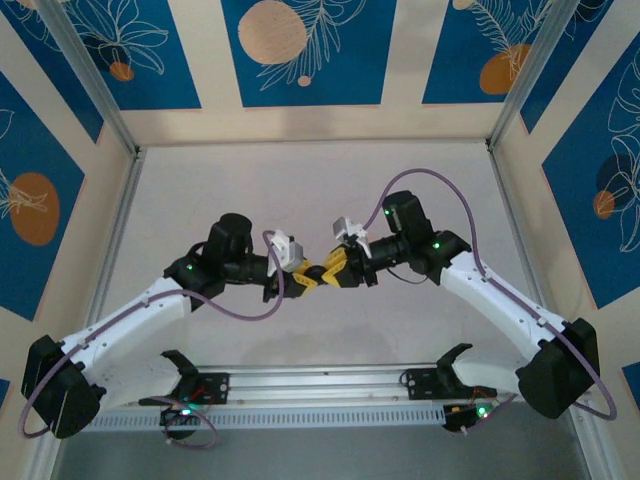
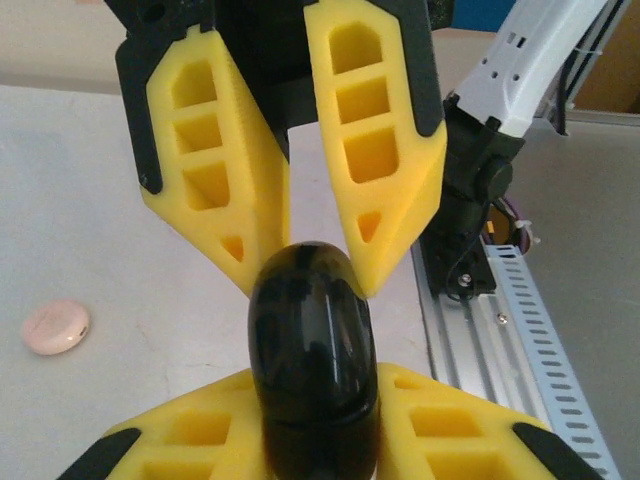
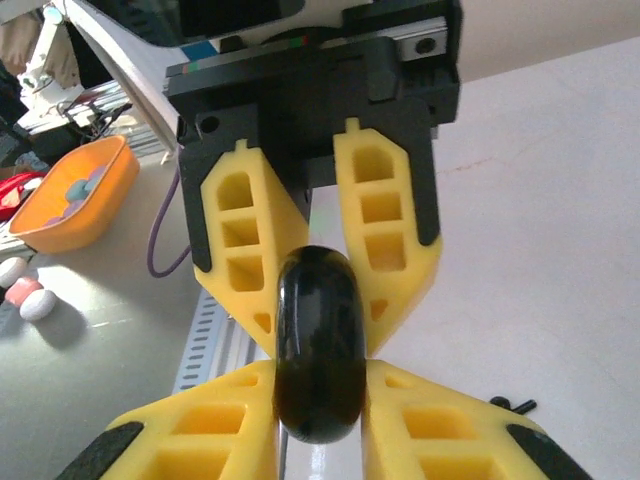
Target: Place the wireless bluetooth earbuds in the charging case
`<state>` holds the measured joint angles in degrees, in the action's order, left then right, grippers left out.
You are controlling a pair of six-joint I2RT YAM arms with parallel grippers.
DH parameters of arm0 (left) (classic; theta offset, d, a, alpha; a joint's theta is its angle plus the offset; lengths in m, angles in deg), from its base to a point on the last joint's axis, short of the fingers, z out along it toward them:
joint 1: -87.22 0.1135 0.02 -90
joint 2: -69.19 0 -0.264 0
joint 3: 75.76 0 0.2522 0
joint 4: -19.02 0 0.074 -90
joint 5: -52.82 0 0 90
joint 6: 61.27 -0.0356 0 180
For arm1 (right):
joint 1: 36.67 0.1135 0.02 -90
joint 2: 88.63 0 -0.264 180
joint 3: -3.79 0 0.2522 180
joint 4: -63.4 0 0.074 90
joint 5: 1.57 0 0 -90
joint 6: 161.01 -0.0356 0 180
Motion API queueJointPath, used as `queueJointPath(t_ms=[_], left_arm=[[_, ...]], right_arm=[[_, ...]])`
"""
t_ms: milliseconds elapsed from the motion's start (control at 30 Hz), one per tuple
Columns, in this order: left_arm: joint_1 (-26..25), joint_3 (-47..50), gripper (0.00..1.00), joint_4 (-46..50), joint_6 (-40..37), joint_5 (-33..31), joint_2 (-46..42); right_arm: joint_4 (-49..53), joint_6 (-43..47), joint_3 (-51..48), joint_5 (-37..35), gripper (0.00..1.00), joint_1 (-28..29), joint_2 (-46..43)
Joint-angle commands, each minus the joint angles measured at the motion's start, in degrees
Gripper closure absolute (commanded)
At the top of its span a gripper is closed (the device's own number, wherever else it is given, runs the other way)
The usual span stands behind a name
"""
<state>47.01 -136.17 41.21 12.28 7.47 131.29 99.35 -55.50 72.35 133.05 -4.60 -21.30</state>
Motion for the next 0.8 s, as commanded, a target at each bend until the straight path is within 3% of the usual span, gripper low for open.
queueJointPath(t_ms=[0, 400, 767], left_arm=[[-0.35, 1.56, 0.76, 1.56, -0.80, 3.79, -0.75], [0.63, 6.42, 0.76, -4.85, 1.09, -0.91, -2.02], [9.45, 19.48, 0.75, -19.79, 17.82, -14.87, -6.10]], right_arm=[[-6.61, -4.88, -0.84, -2.16, 0.73, -3.25, -0.37], [-7.11, -9.96, -0.64, -2.63, 0.55, -6.03, -0.27], [11.96, -21.24, 8.43, -24.85, 0.51, -4.12, 8.09]])
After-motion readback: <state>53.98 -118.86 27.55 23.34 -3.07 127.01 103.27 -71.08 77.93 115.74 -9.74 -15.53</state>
